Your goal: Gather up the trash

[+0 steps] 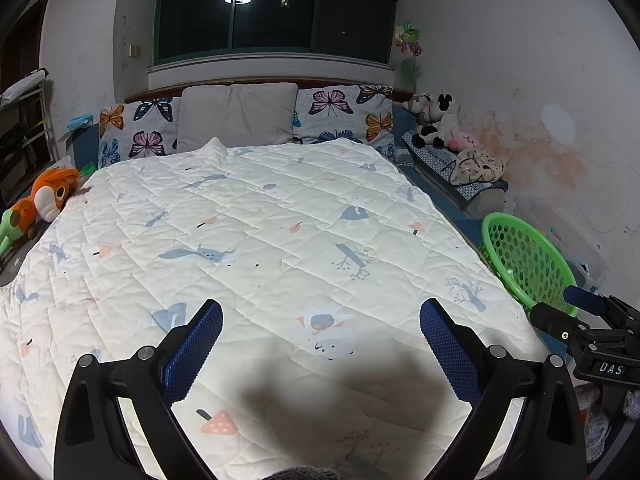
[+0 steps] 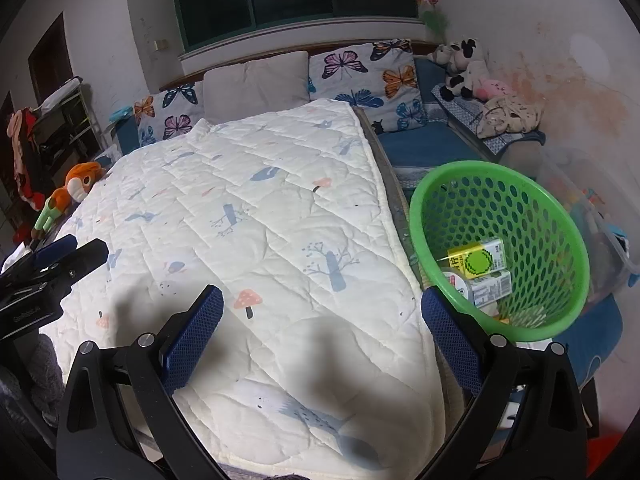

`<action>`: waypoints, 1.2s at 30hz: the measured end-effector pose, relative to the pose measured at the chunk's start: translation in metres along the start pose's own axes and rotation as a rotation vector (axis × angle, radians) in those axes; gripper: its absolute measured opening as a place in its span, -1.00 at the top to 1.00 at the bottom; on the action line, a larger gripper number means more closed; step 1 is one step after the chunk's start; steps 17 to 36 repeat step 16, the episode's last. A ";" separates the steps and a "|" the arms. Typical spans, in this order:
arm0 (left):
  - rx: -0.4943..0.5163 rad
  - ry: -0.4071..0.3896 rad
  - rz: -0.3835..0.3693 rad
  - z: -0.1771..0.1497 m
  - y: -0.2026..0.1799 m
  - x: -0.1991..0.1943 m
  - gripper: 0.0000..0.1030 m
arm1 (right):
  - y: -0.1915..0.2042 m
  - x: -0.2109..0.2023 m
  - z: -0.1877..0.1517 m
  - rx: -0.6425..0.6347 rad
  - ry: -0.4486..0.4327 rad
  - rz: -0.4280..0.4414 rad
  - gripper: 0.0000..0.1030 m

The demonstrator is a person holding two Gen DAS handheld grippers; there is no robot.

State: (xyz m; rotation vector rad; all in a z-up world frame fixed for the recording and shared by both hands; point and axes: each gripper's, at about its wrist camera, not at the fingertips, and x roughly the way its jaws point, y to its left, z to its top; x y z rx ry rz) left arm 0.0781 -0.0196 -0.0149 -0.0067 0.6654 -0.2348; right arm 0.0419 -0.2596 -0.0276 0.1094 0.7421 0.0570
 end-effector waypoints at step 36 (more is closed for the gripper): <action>-0.016 0.014 0.017 -0.002 0.004 0.003 -0.86 | 0.001 0.003 -0.002 0.004 0.010 0.009 -0.91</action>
